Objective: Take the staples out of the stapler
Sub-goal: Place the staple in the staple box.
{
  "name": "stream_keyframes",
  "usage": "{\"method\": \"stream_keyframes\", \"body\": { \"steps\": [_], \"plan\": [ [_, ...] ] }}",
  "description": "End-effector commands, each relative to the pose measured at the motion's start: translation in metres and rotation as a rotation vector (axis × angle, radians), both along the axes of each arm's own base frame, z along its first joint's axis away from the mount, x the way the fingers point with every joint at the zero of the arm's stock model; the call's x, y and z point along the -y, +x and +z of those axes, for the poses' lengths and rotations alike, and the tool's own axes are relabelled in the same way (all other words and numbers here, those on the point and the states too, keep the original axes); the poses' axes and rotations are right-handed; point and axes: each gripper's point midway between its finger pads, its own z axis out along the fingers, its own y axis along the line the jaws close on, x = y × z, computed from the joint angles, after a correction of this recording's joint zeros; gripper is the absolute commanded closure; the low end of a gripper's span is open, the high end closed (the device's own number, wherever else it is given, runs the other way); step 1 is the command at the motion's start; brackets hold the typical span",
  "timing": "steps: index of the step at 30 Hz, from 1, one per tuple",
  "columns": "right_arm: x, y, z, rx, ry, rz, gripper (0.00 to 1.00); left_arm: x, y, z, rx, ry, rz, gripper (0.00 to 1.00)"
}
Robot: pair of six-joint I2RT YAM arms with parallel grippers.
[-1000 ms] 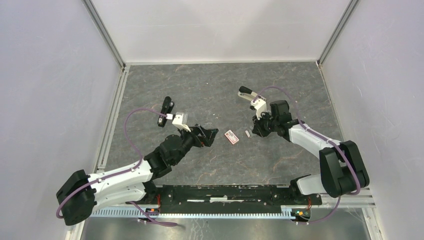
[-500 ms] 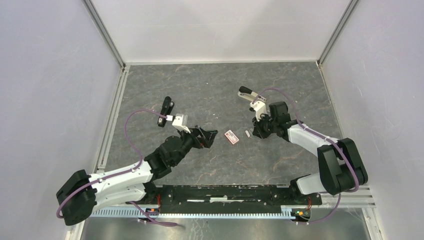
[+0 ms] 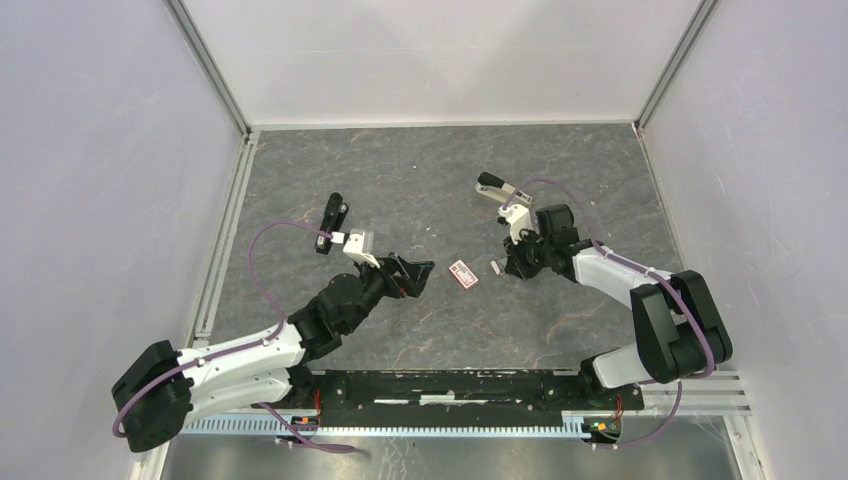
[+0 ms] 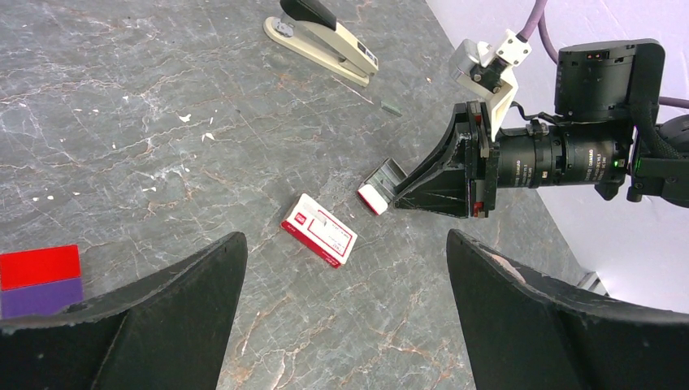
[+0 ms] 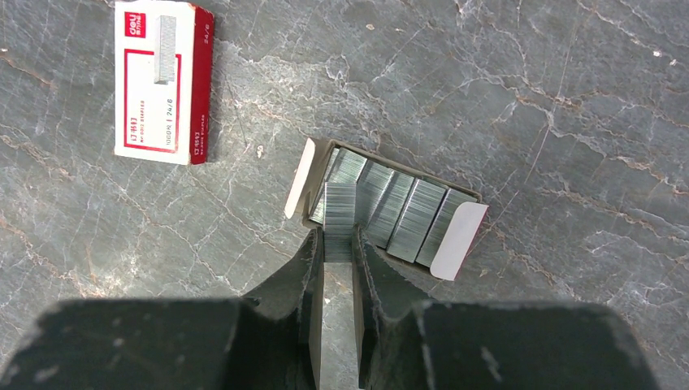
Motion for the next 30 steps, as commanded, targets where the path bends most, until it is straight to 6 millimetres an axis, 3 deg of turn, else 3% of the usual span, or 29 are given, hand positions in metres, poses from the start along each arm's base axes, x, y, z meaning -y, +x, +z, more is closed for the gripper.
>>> {"method": "stream_keyframes", "body": {
  "steps": [1, 16, 25, 30],
  "plan": [
    [-0.005, 0.007, 0.005, 0.023, 0.012, 0.002, 0.87, -0.004, 0.004, 0.014, 0.031, -0.053, 0.038, 0.02],
    [-0.007, 0.011, 0.008, 0.026, 0.015, 0.001, 0.86, -0.005, 0.003, 0.014, 0.03, -0.058, 0.038, 0.02],
    [-0.005, 0.016, 0.032, 0.11, 0.022, -0.01, 0.86, -0.005, 0.004, 0.013, 0.029, -0.06, 0.039, 0.02],
    [-0.006, 0.015, 0.036, 0.111, 0.03, -0.01, 0.86, -0.005, 0.005, 0.016, 0.037, -0.061, 0.04, 0.02]
  ]
}}
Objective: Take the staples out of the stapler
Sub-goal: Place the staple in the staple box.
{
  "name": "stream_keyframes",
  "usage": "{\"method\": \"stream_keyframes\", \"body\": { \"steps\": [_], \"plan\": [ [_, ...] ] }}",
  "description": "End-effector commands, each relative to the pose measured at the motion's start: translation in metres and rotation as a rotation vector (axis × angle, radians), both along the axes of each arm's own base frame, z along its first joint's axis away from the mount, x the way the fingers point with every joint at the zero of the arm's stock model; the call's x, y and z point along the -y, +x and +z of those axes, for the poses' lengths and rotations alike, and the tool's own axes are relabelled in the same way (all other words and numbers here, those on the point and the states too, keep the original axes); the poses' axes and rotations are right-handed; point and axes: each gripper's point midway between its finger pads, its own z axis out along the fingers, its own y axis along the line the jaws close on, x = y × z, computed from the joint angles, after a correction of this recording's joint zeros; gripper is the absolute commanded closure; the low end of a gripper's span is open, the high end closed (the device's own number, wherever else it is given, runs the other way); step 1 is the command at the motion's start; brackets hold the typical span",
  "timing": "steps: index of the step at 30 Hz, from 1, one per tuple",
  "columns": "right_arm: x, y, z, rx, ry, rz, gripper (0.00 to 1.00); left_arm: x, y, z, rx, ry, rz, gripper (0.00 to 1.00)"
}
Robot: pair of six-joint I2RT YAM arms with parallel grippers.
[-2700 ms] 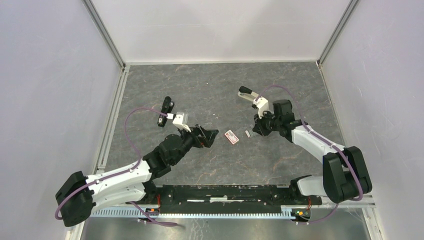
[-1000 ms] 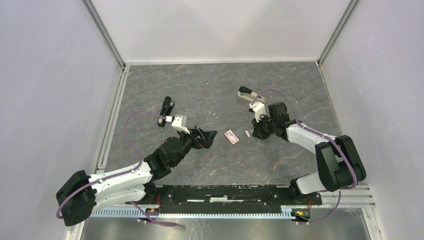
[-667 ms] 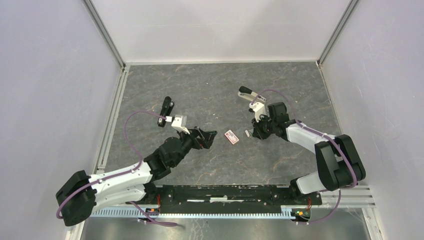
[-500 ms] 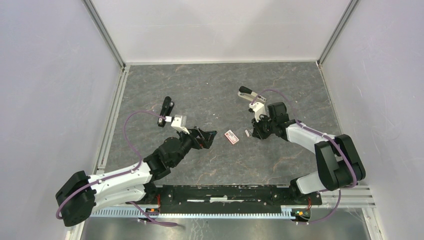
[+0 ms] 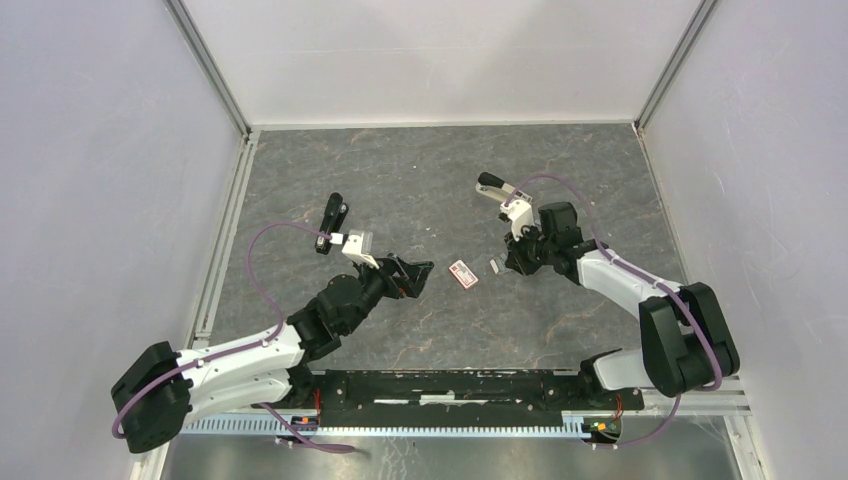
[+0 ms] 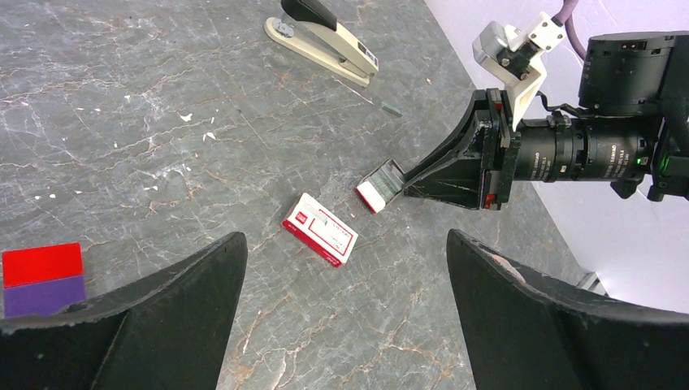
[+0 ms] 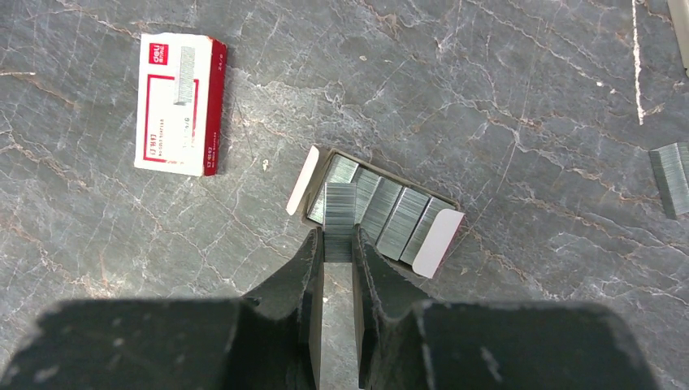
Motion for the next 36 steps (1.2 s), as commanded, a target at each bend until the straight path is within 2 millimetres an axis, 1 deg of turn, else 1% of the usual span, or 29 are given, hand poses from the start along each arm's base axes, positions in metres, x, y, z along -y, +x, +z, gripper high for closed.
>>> {"method": "stream_keyframes", "body": {
  "steps": [1, 8, 11, 19, 25, 36],
  "plan": [
    [-0.004, 0.009, 0.017, 0.043, 0.02, -0.004, 0.86, -0.003, 0.005, 0.017, 0.036, -0.058, 0.037, 0.02],
    [-0.003, 0.005, 0.015, -0.002, 0.001, 0.006, 0.86, -0.006, 0.003, 0.016, 0.04, -0.067, 0.036, 0.01],
    [-0.002, 0.007, 0.015, -0.007, -0.009, -0.009, 0.86, -0.009, 0.001, 0.016, 0.043, -0.075, 0.039, 0.02],
    [-0.003, 0.009, 0.001, -0.07, -0.006, -0.047, 0.86, -0.012, -0.001, 0.016, 0.049, -0.091, 0.039, 0.01],
    [-0.003, 0.014, 0.001, -0.074, -0.011, -0.059, 0.86, -0.014, -0.002, 0.014, 0.048, -0.095, 0.043, 0.01],
    [-0.007, 0.013, -0.001, -0.086, -0.014, -0.051, 0.86, -0.015, -0.001, 0.013, 0.05, -0.092, 0.051, 0.01]
  ]
}}
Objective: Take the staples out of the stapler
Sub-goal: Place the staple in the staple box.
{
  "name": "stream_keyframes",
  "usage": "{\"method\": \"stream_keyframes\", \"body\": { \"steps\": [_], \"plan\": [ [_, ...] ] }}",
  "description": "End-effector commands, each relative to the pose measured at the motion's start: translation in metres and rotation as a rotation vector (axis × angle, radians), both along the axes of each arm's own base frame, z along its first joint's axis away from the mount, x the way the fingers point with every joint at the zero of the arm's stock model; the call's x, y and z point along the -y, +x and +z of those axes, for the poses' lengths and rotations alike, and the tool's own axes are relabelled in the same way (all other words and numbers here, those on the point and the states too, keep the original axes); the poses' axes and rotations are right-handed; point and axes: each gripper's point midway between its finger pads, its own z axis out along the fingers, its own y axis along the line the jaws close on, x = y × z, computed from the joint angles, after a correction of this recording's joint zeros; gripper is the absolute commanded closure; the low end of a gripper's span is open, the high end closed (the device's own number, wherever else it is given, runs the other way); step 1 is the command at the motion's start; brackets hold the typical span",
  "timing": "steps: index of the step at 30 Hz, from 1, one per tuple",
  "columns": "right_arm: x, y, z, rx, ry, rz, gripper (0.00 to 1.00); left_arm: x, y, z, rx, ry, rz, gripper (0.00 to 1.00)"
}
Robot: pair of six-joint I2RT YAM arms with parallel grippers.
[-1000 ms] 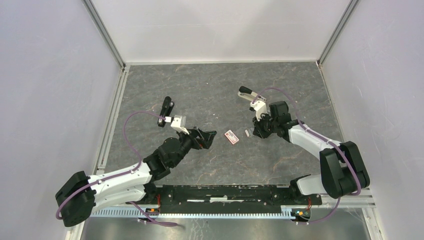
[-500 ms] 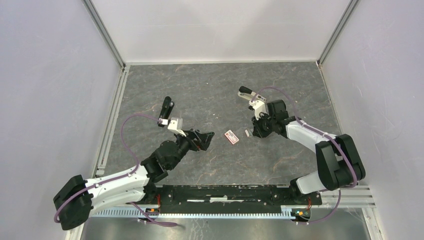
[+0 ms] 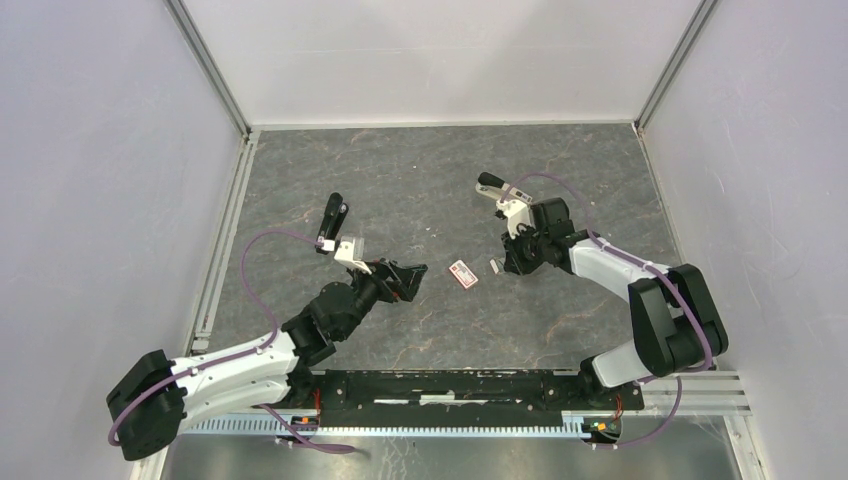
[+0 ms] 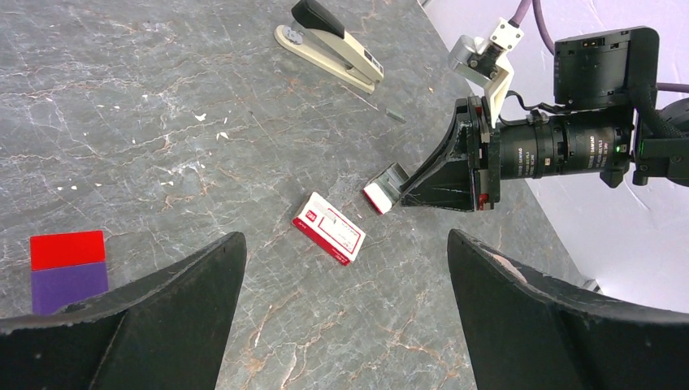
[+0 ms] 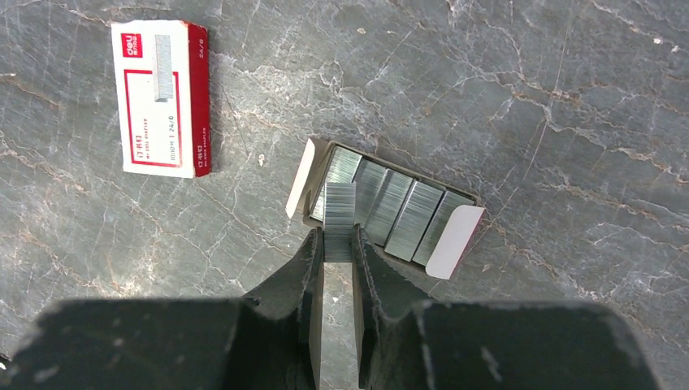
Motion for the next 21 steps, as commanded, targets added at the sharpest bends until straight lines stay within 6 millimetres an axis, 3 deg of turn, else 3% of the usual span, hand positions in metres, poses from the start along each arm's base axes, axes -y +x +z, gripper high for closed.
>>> {"method": "stream_keyframes", "body": {
  "steps": [1, 21],
  "plan": [
    [-0.007, 0.0156, 0.0139, 0.043, 0.01, -0.001, 0.86, -0.0025, 0.0039, 0.0164, 0.032, -0.07, 0.03, 0.01],
    [-0.0074, 0.0179, 0.0109, 0.034, 0.001, -0.007, 0.85, -0.0023, 0.0032, 0.0166, 0.035, -0.078, 0.027, 0.01]
  ]
}}
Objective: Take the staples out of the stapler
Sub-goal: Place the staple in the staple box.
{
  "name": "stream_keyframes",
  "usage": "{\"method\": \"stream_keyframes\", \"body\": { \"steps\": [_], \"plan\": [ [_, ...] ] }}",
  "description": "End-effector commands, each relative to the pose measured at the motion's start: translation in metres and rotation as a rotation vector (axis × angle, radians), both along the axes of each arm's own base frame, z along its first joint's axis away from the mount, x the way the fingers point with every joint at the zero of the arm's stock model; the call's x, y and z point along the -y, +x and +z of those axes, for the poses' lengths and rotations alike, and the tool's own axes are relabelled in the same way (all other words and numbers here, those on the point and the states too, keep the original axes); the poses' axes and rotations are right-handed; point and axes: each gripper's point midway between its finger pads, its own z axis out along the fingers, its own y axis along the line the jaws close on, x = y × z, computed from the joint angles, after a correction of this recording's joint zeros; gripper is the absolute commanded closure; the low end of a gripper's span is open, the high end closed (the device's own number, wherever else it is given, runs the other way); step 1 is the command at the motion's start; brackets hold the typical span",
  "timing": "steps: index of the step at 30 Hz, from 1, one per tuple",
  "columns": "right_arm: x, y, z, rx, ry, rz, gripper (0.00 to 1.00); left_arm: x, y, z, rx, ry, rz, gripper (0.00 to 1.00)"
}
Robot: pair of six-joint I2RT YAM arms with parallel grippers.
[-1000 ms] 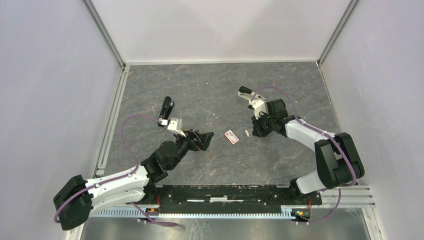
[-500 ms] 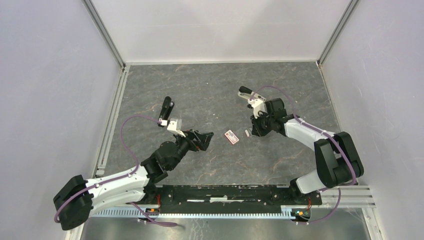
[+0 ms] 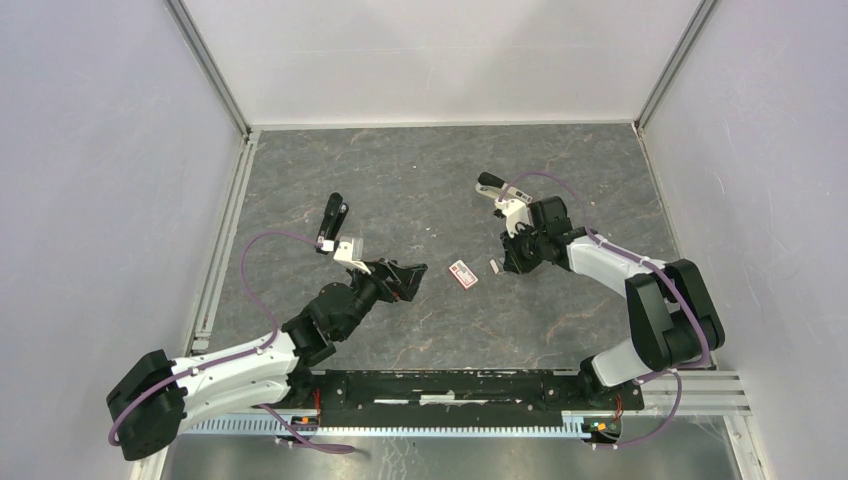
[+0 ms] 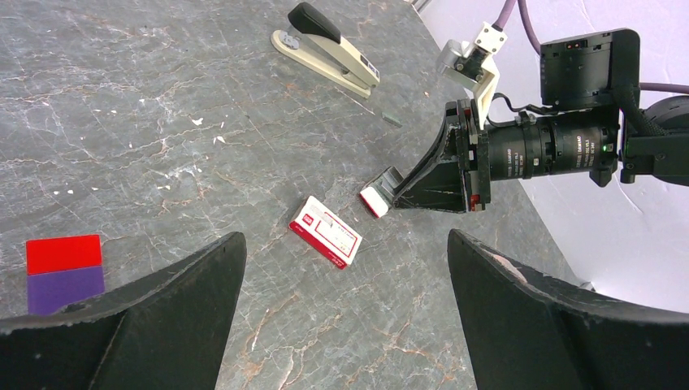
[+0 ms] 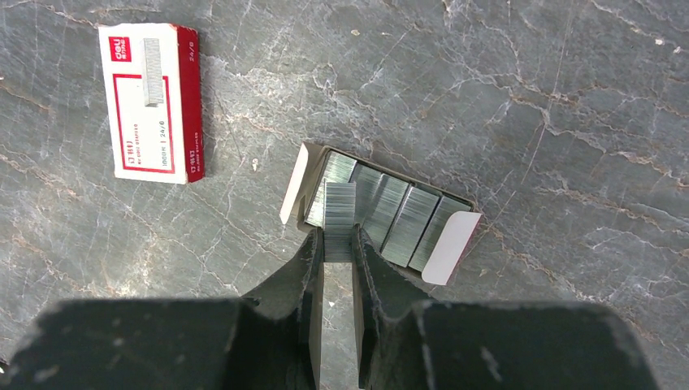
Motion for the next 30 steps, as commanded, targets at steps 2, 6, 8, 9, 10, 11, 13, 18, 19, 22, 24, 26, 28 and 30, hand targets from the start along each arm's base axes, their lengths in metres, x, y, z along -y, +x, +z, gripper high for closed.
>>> {"method": "stream_keyframes", "body": {
  "steps": [2, 6, 8, 9, 10, 11, 13, 18, 19, 22, 24, 26, 28, 30],
  "plan": [
    [-0.0066, 0.0154, 0.0136, 0.046, 0.016, -0.006, 0.85, -0.0023, 0.0029, 0.014, 0.025, -0.065, 0.026, 0.01],
    [-0.0075, 0.0161, 0.0137, 0.046, 0.017, -0.005, 0.85, -0.0026, 0.0028, 0.0135, 0.024, -0.065, 0.027, 0.01],
    [-0.0078, 0.0159, 0.0133, 0.044, 0.017, -0.005, 0.84, -0.003, 0.0029, 0.0139, 0.025, -0.066, 0.028, 0.01],
    [-0.0078, 0.0158, 0.0132, 0.044, 0.017, -0.005, 0.84, -0.0029, 0.0026, 0.0136, 0.026, -0.065, 0.026, 0.01],
    [-0.0075, 0.0159, 0.0132, 0.044, 0.017, -0.006, 0.84, -0.0031, 0.0028, 0.0135, 0.025, -0.066, 0.028, 0.01],
    [-0.0074, 0.016, 0.013, 0.043, 0.016, -0.006, 0.84, -0.003, 0.0027, 0.0136, 0.025, -0.066, 0.027, 0.01],
    [-0.0075, 0.0163, 0.013, 0.045, 0.014, -0.005, 0.84, -0.003, 0.0026, 0.0143, 0.027, -0.068, 0.027, 0.01],
    [-0.0069, 0.0175, 0.0125, 0.044, 0.011, -0.008, 0.83, -0.0034, 0.0018, 0.0137, 0.027, -0.069, 0.025, 0.01],
    [-0.0072, 0.0172, 0.012, 0.043, 0.011, -0.007, 0.83, -0.0039, 0.002, 0.0129, 0.026, -0.068, 0.027, 0.01],
    [-0.0069, 0.0172, 0.0116, 0.04, 0.01, -0.007, 0.82, -0.0045, 0.0016, 0.0128, 0.026, -0.07, 0.028, 0.01],
    [-0.0069, 0.0176, 0.0115, 0.041, 0.009, -0.008, 0.82, -0.0046, 0.0017, 0.0123, 0.025, -0.07, 0.029, 0.01],
    [-0.0071, 0.0184, 0.0119, 0.043, 0.009, -0.008, 0.82, -0.0051, 0.0017, 0.0126, 0.026, -0.071, 0.03, 0.01],
    [-0.0069, 0.0182, 0.0113, 0.041, 0.007, -0.008, 0.82, -0.0046, 0.0014, 0.0124, 0.025, -0.071, 0.028, 0.01],
    [-0.0068, 0.0185, 0.0111, 0.04, 0.007, -0.008, 0.81, -0.005, 0.0018, 0.0132, 0.027, -0.071, 0.03, 0.01]
  ]
}}
